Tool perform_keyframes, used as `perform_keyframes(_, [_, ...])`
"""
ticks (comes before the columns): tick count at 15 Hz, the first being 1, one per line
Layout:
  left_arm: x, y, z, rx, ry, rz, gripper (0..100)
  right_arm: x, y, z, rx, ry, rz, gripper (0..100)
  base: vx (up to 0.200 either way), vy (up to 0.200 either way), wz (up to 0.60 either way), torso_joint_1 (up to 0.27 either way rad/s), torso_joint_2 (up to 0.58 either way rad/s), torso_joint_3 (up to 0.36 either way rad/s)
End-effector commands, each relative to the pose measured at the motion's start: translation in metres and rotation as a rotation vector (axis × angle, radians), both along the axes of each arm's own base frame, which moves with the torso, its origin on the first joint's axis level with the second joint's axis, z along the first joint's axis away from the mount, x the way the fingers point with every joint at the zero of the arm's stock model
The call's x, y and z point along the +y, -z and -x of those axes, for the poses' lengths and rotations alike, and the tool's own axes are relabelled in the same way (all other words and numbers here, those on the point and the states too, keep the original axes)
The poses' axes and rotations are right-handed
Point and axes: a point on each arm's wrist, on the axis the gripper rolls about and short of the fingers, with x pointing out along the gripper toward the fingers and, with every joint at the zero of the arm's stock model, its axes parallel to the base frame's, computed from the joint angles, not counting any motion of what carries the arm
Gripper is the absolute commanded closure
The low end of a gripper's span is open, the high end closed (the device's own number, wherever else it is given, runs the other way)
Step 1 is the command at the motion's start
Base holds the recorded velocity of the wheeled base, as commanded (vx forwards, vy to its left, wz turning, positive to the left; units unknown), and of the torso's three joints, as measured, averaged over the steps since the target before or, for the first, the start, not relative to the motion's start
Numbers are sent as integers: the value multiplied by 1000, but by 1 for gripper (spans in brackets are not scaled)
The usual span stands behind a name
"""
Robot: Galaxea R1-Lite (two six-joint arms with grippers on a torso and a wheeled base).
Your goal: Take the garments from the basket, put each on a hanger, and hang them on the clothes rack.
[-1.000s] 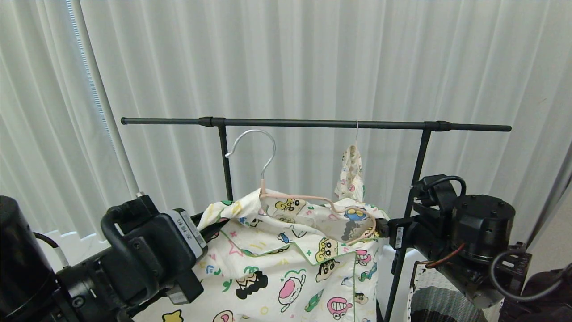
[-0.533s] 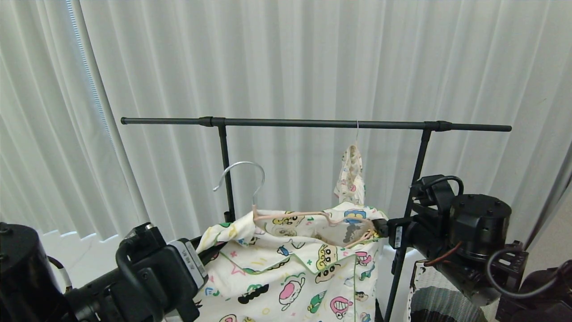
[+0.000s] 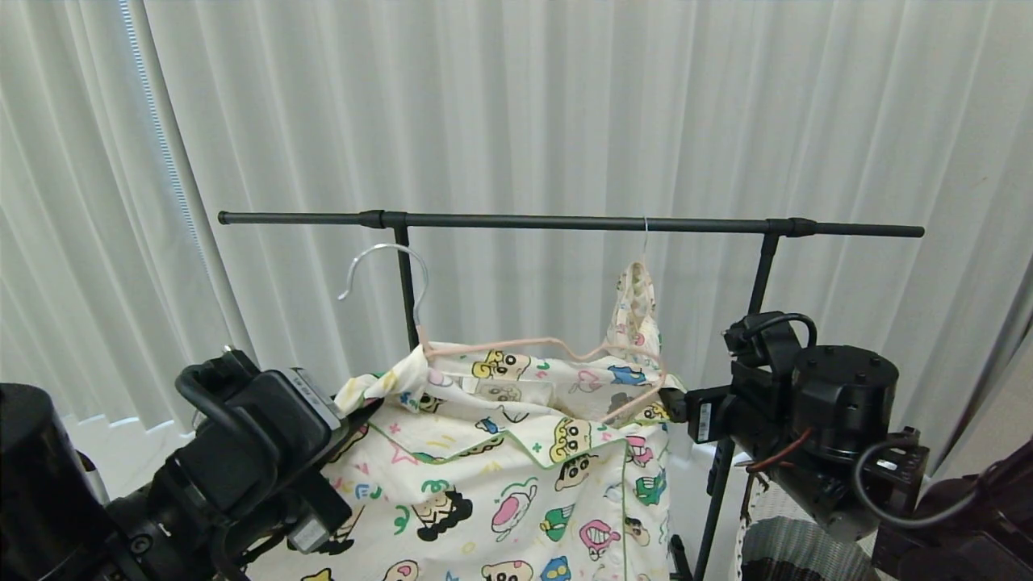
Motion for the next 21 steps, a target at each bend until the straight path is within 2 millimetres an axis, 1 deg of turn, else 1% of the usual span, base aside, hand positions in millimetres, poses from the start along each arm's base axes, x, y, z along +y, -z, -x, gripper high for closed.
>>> perform_keyframes(1, [0,0,-1,-4,-15,-2,100,5,4,1,8,-16,8,0,0,0,0,0,0,0])
perform_keyframes(5, [2,9,2,-9,-4,-94,100,1,-1,-2,-5,3,-2,0,0,0,0,0,0,0])
perform_keyframes(6, [2,11,2,-8,-2,-106,100,-4,-4,-7,-18,23,-2,0,0,0,0,0,0,0])
perform_keyframes(7, [1,11,1,-10,1,-125,100,-6,-8,-10,-32,35,-6,0,0,0,0,0,0,0])
perform_keyframes(10, [-1,10,-2,-49,18,-202,100,-5,-23,-14,-61,38,-28,0,0,0,0,0,0,0])
perform_keyframes(11, [-1,10,-2,-49,18,-202,100,-5,-23,-14,-61,38,-28,0,0,0,0,0,0,0])
perform_keyframes(12, [-3,14,-5,-36,20,-231,100,-3,-34,-16,-73,37,-37,0,0,0,0,0,0,0])
perform_keyframes(13, [-5,17,-6,-24,22,-240,100,-2,-39,-17,-82,37,-45,0,0,0,0,0,0,0])
perform_keyframes(16, [-10,25,-13,9,25,-268,100,-3,-49,-15,-89,34,-51,0,0,0,0,0,0,0])
perform_keyframes(17, [-14,26,-18,17,13,-276,100,-3,-54,-12,-94,31,-55,0,0,0,0,0,0,0])
perform_keyframes(18, [-15,27,-21,27,-19,-278,100,-4,-57,-10,-100,27,-60,0,0,0,0,0,0,0])
perform_keyframes(19, [-17,29,-25,53,-100,-243,100,-4,-62,-4,-105,16,-65,0,0,0,0,0,0,0])
perform_keyframes(21, [-26,32,-35,103,-251,-119,100,-1,-73,11,-103,-25,-67,0,0,0,0,0,0,0])
